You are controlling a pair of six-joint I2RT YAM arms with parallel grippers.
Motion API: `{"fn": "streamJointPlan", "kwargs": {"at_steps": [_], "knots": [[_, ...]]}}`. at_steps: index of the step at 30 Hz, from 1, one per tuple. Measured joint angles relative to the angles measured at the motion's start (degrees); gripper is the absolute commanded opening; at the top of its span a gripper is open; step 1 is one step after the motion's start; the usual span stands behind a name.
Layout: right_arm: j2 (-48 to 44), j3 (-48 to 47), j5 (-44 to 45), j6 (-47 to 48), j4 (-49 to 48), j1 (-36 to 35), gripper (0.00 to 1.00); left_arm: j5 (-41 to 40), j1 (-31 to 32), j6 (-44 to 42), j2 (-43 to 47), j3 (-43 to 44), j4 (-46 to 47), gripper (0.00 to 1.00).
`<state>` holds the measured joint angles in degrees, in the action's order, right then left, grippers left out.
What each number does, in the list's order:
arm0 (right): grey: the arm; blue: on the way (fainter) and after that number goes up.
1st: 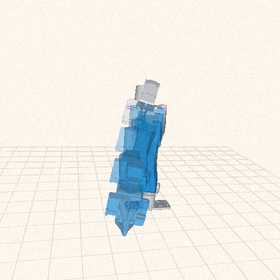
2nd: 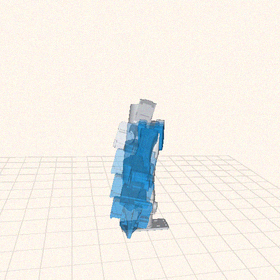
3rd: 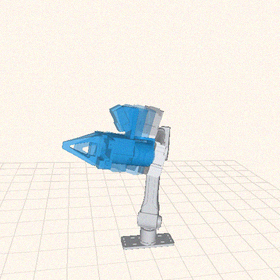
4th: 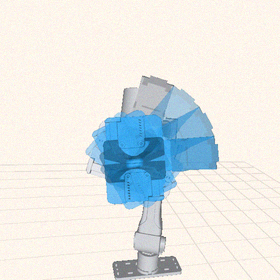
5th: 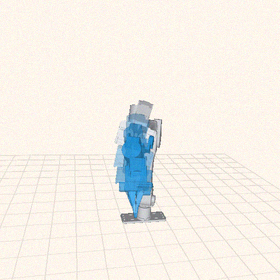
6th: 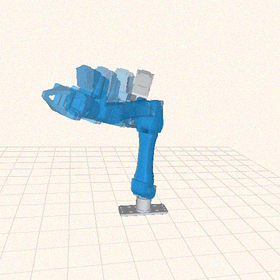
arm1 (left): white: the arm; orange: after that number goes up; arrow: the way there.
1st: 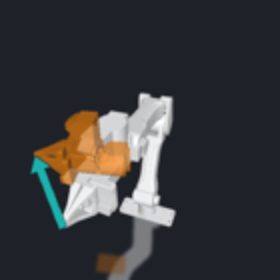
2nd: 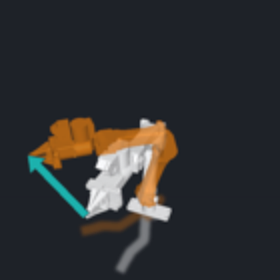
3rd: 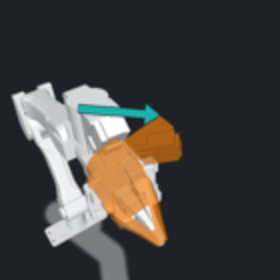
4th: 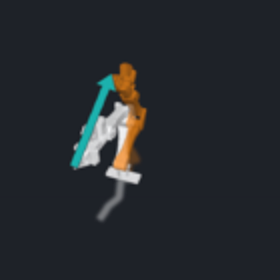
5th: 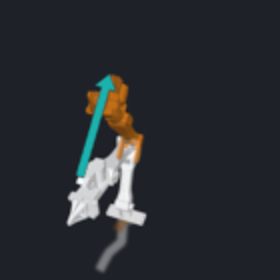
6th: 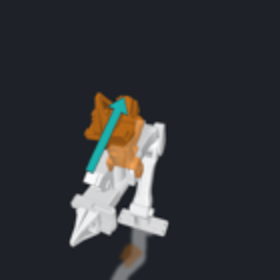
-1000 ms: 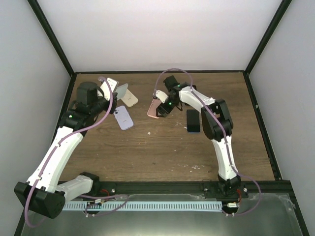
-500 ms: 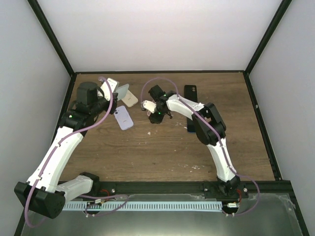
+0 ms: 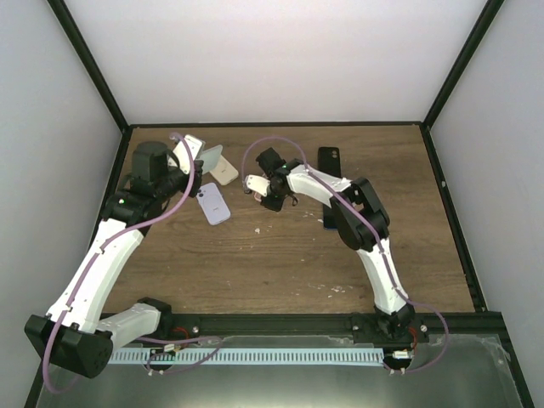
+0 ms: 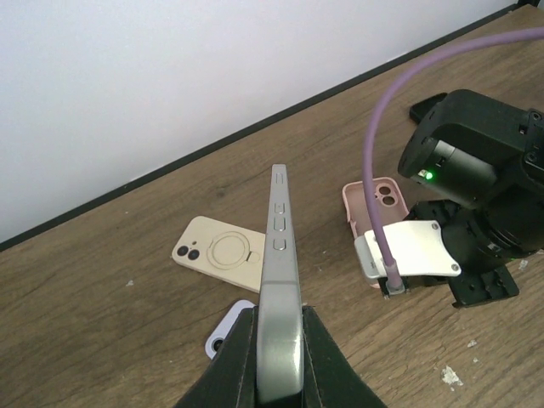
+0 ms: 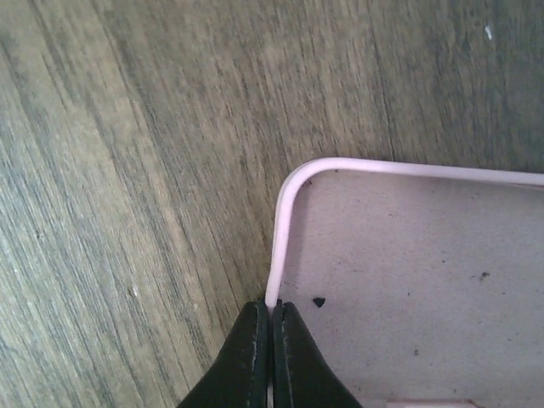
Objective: Take the phone out of the phone case
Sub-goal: Place the phone case on the phone.
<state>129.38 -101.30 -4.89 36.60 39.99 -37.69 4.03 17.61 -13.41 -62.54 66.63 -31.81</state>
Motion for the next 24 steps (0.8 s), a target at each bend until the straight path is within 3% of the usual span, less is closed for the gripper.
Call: {"fn": "streamJointPlan", "kwargs": {"at_steps": [8,24], "knots": [[-3.21,5.51,1.11,7.78,-3.69,1.31,0.01,0.15,-0.02,0.0,0.9,-0.61,0.0,0.0],[-5.6,5.38,1.53,23.43,-3.76,9.51,0.01,0.44,-0.28,-0.02,0.98,-1.16,0.0,0.0]]}}
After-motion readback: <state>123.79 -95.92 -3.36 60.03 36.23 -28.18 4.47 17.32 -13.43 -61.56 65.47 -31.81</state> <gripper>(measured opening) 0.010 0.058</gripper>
